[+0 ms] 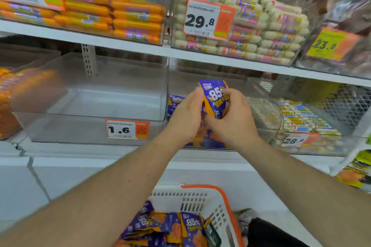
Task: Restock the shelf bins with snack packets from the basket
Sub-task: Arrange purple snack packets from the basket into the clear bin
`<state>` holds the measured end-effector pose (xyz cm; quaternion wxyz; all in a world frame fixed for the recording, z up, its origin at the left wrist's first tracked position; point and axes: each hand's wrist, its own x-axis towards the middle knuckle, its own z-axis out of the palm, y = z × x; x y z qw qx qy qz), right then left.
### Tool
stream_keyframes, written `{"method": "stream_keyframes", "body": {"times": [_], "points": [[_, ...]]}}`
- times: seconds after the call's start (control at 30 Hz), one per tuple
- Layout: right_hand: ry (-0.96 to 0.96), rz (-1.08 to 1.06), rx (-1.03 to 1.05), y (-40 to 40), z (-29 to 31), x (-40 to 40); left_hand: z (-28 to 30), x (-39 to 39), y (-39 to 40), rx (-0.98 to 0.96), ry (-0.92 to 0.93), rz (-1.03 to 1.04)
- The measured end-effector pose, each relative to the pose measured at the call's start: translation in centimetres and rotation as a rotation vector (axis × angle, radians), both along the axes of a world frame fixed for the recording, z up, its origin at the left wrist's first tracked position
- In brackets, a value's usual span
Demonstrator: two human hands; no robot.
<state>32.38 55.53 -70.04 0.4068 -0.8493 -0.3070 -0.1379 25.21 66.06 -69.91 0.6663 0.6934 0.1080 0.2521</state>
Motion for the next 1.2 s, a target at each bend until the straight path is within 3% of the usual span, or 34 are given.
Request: {"method": "stream_keyframes", "body": {"times": [0.07, 0.13, 0.23, 0.47, 0.73, 1.07, 1.2], "points": [[0.099, -0.091, -0.067, 0.2, 0.7, 3.9, 0.0, 2.6, 0.8, 0.339, 0.014, 0.064], [0.192, -0.176, -0.178, 0.5, 1.2, 7.6, -0.1, 4.7, 1.9, 0.667, 0.168, 0.13], [0.234, -0.27, -0.381, 1.2, 1.2, 12.3, -0.6, 6.8, 3.5, 0.874, 0.368, 0.179], [0.219, -0.279, -0.657, 5.4, -1.5, 19.7, -2.4, 8.4, 5.6, 0.587, 0.454, 0.139], [0.144, -0.198, -1.053, 6.8, -5.3, 22.9, -3.1, 9.0, 6.0, 0.583, 0.503, 0.08], [0.301, -0.175, -0.897, 6.4, -5.0, 22.5, -2.9, 8.7, 5.6, 0.611, 0.504, 0.057], [0.329, -0.203, -0.831, 5.7, -3.6, 20.7, -2.7, 8.2, 5.1, 0.699, 0.414, 0.1]]}}
